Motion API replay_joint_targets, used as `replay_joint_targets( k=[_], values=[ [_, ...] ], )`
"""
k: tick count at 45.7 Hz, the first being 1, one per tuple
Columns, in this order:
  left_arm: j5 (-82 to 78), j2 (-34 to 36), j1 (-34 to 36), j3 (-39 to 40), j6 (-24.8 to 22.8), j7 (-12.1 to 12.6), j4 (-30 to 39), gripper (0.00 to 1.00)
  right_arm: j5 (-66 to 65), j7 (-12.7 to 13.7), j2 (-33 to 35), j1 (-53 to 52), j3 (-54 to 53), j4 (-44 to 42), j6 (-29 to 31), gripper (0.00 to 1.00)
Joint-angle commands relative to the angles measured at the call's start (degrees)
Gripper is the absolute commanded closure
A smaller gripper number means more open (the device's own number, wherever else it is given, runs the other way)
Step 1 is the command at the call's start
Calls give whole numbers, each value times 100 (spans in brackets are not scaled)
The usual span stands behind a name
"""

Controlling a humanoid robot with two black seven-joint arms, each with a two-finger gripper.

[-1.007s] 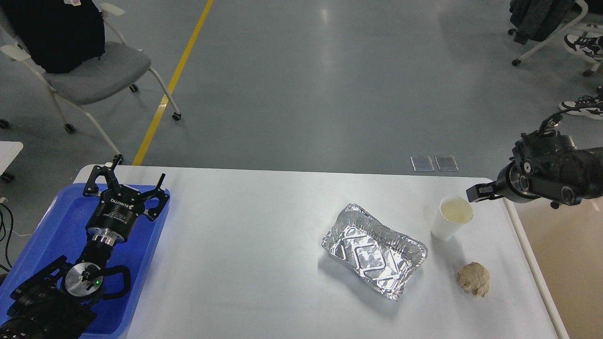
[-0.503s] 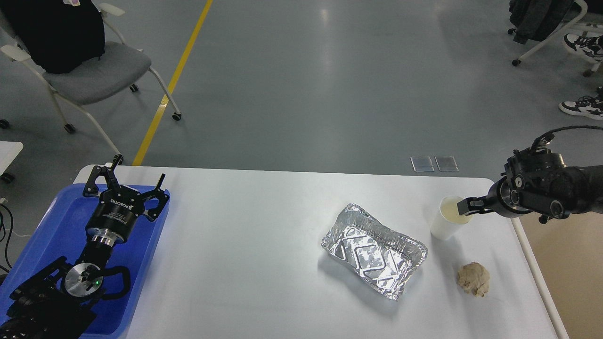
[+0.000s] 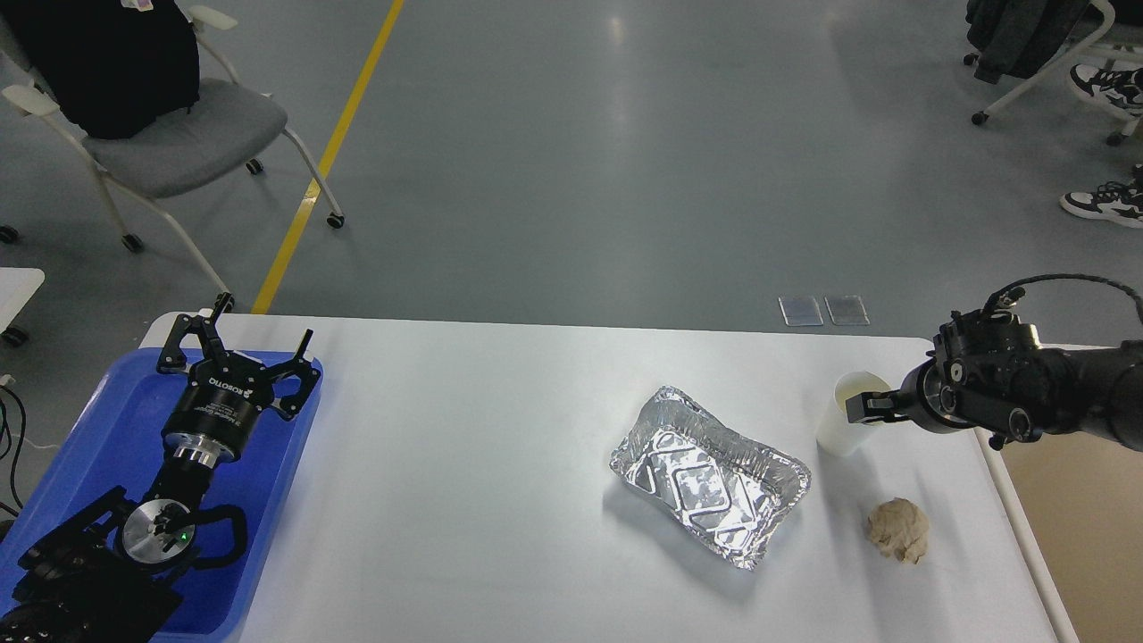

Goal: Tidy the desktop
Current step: 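Close the right gripper around the rim of the paper cup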

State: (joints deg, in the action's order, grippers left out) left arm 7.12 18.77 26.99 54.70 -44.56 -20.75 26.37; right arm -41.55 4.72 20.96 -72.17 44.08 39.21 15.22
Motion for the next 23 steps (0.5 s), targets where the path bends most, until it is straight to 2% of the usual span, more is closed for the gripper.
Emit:
replay_joint_targets(
  k=[1, 6, 7, 9, 10, 14, 23],
  values=[
    [0, 4, -1, -3, 0, 1, 0, 1, -46, -7, -110, 274, -154, -273, -98, 42],
    [0, 4, -1, -3, 0, 1, 0, 1, -125, -7, -110, 300, -154, -309, -98, 54],
    [0, 4, -1, -3, 0, 1, 0, 1, -160, -7, -110, 309, -163, -309, -107, 62],
    [0, 4, -1, 6, 0, 1, 0, 1, -204, -15, -110, 309, -163, -309, -107, 84],
    [0, 4, -1, 6, 0, 1, 0, 1, -222, -15, -119, 309, -163, -317, -107, 89],
    [0, 4, -1, 6, 0, 1, 0, 1, -240, -15, -110, 300, -163, -309, -107, 100],
    [0, 4, -1, -3, 0, 1, 0, 1, -240, -15, -110, 265, -163, -300, -72, 100]
  ],
)
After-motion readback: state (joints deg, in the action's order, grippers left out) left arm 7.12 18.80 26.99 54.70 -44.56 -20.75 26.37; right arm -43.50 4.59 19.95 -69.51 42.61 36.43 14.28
